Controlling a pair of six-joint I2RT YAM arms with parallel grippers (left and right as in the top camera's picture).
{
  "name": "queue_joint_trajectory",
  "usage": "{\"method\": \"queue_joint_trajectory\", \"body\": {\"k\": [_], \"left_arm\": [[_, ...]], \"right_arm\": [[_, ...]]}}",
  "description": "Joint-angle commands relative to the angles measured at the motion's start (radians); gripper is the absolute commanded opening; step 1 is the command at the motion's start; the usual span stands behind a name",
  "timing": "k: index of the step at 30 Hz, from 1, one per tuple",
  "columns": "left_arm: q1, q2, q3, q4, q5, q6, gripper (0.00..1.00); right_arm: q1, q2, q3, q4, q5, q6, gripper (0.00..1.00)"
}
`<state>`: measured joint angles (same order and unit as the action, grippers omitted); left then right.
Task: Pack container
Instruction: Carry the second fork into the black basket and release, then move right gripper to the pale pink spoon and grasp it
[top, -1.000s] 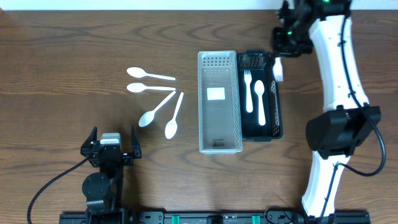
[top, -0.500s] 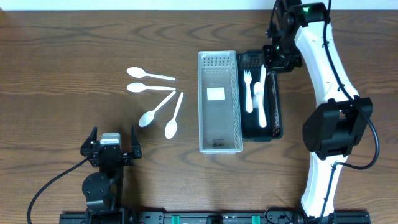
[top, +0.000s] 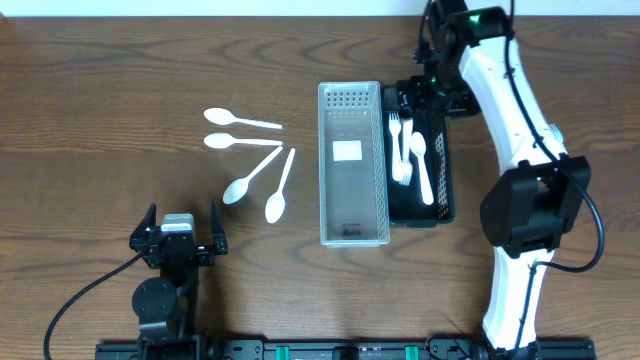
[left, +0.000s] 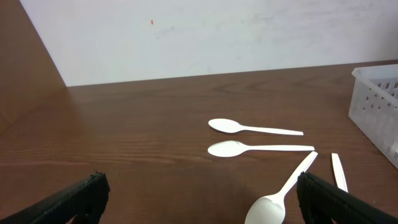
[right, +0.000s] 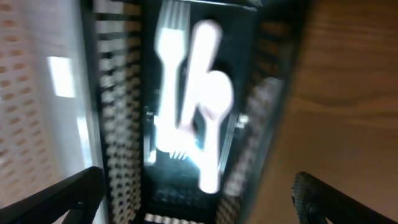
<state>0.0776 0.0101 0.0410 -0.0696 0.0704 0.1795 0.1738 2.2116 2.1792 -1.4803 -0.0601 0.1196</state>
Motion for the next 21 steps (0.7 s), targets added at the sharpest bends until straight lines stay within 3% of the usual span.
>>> {"method": "queue_joint_trajectory", "body": {"k": [1, 7, 21], "left_arm": [[0.005, -0.005, -0.029, -0.011, -0.004, -0.008, 0.98], [0.005, -0.005, -0.029, -0.011, -0.004, -0.008, 0.98], [0.005, -0.005, -0.029, -0.011, -0.004, -0.008, 0.98]], "right_arm": [[-0.106, -0.009, 0.096, -0.025, 0.100, -0.095, 0.99], [-0.280, -0.008, 0.122, -0.089, 0.161, -0.530, 0.99], [-0.620, -0.005, 0.050, -0.005, -0.013, -0.682, 0.99]]}}
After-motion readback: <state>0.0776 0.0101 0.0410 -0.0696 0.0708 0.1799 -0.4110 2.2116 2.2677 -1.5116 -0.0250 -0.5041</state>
